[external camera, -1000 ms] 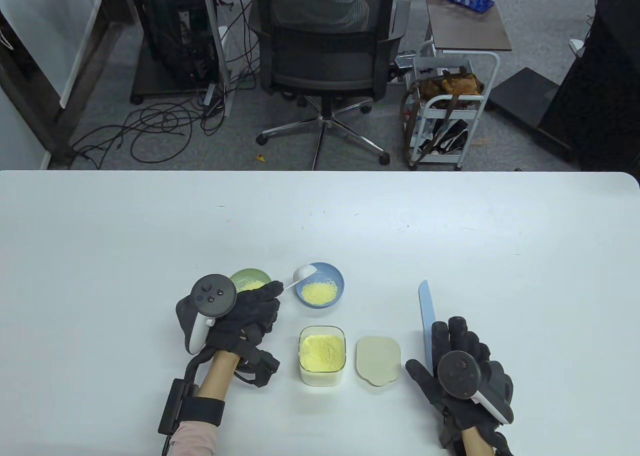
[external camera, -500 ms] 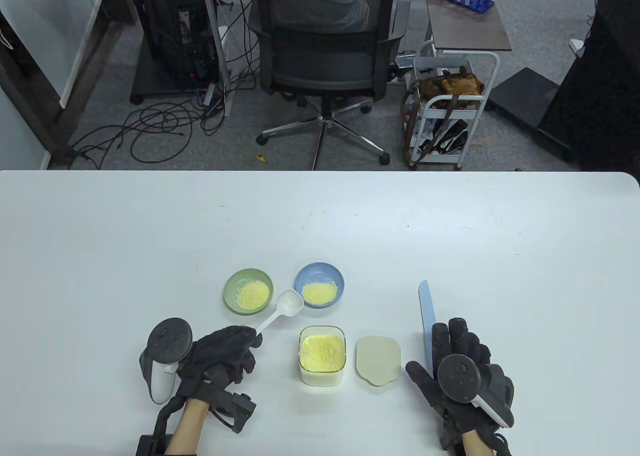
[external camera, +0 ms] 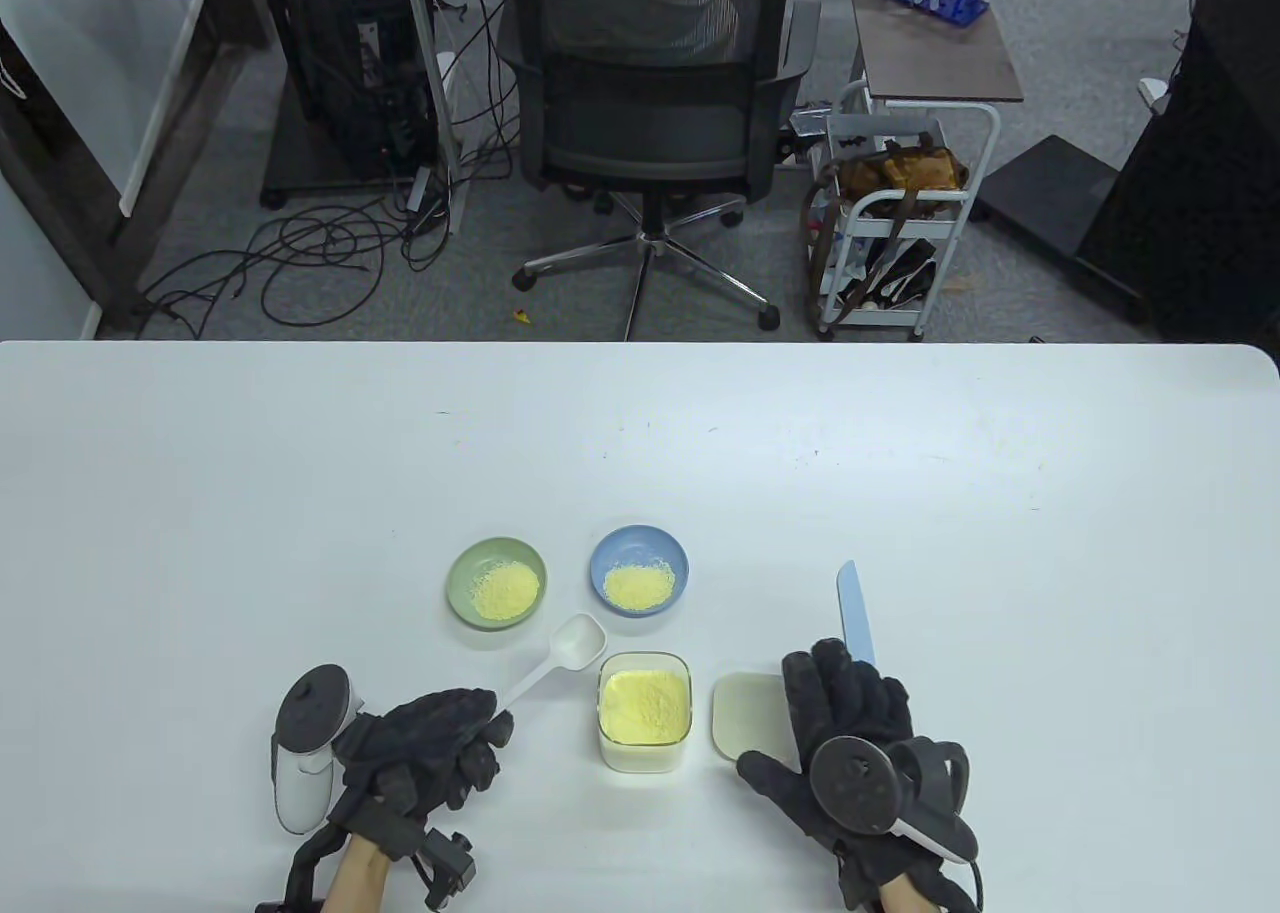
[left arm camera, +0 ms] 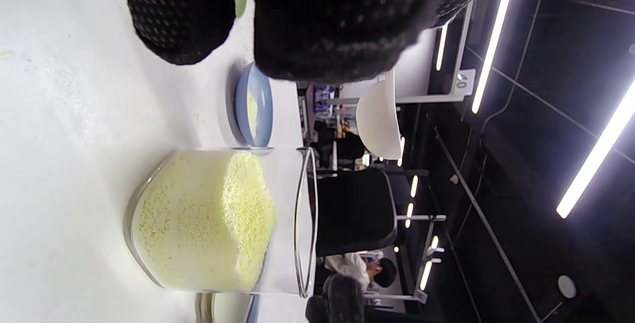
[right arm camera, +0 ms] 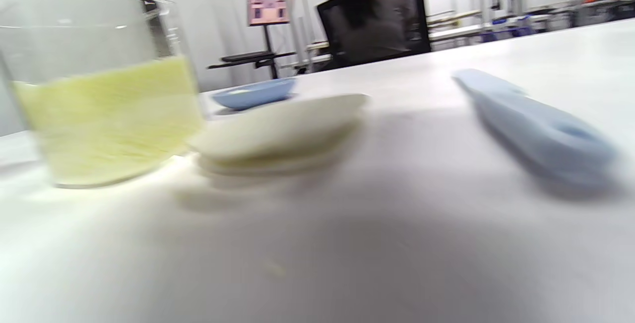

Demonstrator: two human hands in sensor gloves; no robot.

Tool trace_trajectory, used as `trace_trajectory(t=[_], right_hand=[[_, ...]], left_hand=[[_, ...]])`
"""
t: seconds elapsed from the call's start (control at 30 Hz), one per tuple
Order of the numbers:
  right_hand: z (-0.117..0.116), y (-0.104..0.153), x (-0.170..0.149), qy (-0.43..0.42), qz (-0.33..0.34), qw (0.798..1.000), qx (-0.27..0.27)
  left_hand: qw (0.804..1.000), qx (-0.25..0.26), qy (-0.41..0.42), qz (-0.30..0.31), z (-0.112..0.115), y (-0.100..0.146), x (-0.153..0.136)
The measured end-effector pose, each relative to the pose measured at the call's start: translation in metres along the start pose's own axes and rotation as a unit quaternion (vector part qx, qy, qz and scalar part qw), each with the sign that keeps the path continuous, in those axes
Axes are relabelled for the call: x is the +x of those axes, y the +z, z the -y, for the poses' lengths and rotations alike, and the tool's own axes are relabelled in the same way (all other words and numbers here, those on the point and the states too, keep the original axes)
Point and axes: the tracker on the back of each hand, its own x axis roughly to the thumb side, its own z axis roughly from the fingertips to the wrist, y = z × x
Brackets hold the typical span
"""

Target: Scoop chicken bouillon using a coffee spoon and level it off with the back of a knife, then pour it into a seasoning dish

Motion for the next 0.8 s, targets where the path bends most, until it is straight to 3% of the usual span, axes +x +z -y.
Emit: trace_trajectory(t=[0.17,0.33,0.53,0.63,0.8], right_hand=[[0.008,-0.035,0.043,-0.039,0.056,0.995,0.073],[-0.007,-0.071,0.057,-0.053,0.032,0.983,0.173],[-0.019,-0.075,0.049,-0.101,0.033,0.982,0.158],[-0.021,-0.077,0.047,-0.121,0.033,0.976,0.176],[-0.023,-0.079,0.044,-0.139,0.031,0.972,0.185]], left_hand=[[1.000,-0.008,0.001,0.013,0.001,0.003,0.003],[1.000,-0.020,0.002,0.017,0.004,0.003,0.002],[0.999,-0.023,-0.018,0.016,0.006,0.003,0.003],[0.998,-0.025,-0.059,0.017,0.012,0.004,0.007],[0.985,0.032,-0.167,0.034,0.022,0.005,0.020]])
